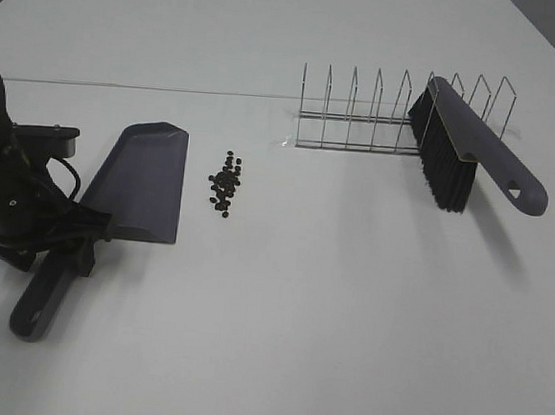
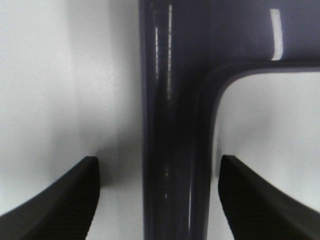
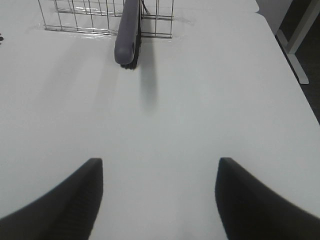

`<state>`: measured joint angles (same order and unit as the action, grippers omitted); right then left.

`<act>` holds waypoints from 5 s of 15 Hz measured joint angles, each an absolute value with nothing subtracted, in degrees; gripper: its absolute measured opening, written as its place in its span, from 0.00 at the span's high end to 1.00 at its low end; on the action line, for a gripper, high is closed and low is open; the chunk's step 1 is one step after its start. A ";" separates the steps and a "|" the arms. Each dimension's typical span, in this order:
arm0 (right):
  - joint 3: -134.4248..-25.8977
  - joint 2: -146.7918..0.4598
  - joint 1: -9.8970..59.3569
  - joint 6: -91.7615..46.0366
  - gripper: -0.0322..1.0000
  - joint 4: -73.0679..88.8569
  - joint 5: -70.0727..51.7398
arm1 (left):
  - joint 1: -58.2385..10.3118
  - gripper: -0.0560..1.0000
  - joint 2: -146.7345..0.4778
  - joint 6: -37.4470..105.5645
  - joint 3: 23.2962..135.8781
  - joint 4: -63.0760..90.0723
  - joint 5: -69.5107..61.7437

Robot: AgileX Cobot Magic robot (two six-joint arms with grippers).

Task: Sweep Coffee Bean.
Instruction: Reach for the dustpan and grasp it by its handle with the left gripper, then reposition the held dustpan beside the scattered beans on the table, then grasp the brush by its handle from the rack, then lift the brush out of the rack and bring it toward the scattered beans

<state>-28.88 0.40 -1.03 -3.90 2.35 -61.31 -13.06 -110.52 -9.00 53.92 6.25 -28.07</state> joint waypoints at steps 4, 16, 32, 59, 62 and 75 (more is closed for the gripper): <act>-28.88 0.40 -1.03 -3.90 0.37 2.35 -61.31 | -13.06 0.34 -111.50 -9.00 54.43 5.96 -27.85; -28.88 0.40 -1.03 -3.90 0.37 2.35 -61.31 | -13.06 0.61 -110.35 -13.35 54.55 5.27 -28.82; -45.09 -47.27 -1.03 -3.90 0.38 3.90 -39.82 | -13.06 0.61 -99.06 -13.92 54.43 2.06 -33.86; -111.96 -129.14 7.28 3.38 0.42 -1.03 -58.04 | -13.06 0.61 -99.06 -14.38 54.43 0.40 -34.26; -112.13 -131.55 7.28 3.44 0.42 -1.03 -56.09 | -13.06 0.61 -99.06 -14.38 54.43 0.00 -34.32; -115.91 -131.78 7.39 4.98 0.64 -0.63 -58.27 | -13.06 0.61 -99.06 -14.50 54.43 -0.69 -34.78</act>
<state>-115.91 -131.78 7.39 4.98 -0.63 -58.27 -13.06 -99.06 -14.50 54.43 -0.69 -34.78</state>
